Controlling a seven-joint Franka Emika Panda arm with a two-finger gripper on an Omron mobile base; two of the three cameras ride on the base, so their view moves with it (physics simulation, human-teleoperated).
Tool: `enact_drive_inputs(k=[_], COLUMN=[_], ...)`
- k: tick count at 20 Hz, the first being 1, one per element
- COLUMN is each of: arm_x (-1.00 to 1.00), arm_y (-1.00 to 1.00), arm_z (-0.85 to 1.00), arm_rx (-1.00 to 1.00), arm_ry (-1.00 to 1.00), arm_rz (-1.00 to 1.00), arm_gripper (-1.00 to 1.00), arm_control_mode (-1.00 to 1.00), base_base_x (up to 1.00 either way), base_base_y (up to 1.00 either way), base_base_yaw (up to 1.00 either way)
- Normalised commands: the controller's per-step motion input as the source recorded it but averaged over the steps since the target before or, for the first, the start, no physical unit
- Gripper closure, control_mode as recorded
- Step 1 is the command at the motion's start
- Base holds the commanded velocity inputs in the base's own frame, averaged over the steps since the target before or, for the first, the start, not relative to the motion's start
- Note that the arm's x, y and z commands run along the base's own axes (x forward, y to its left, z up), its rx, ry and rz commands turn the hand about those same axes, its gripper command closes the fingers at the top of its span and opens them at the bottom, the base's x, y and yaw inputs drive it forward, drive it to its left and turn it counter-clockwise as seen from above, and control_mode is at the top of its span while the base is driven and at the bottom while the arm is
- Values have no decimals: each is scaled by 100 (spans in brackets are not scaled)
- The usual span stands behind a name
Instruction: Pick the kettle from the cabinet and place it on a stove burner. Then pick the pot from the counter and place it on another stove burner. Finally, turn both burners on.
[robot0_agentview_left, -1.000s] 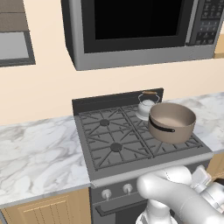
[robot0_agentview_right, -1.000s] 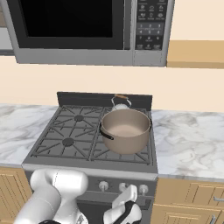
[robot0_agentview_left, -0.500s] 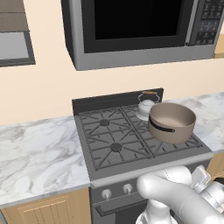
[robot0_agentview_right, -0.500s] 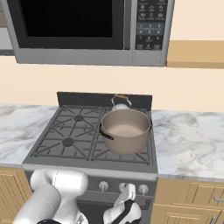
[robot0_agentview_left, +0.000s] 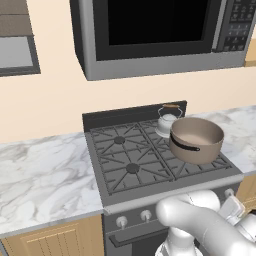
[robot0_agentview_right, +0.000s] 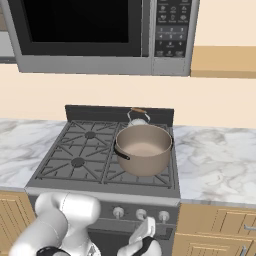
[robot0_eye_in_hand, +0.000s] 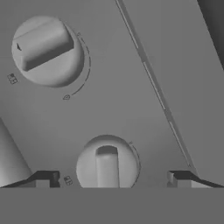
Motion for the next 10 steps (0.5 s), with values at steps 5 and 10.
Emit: enact_drive_inputs(k=[5,10], arm_x=[-28,-24], arm_y=[-18,-30], arm_z=[0,1], arm_rx=[5,15], arm_ry=[0,0], arm_rz=[0,0], arm_gripper=[-100,-100], arm_control_mode=[-100,-100], base_base_x=[0,0], base_base_y=[0,0], base_base_yaw=[0,0])
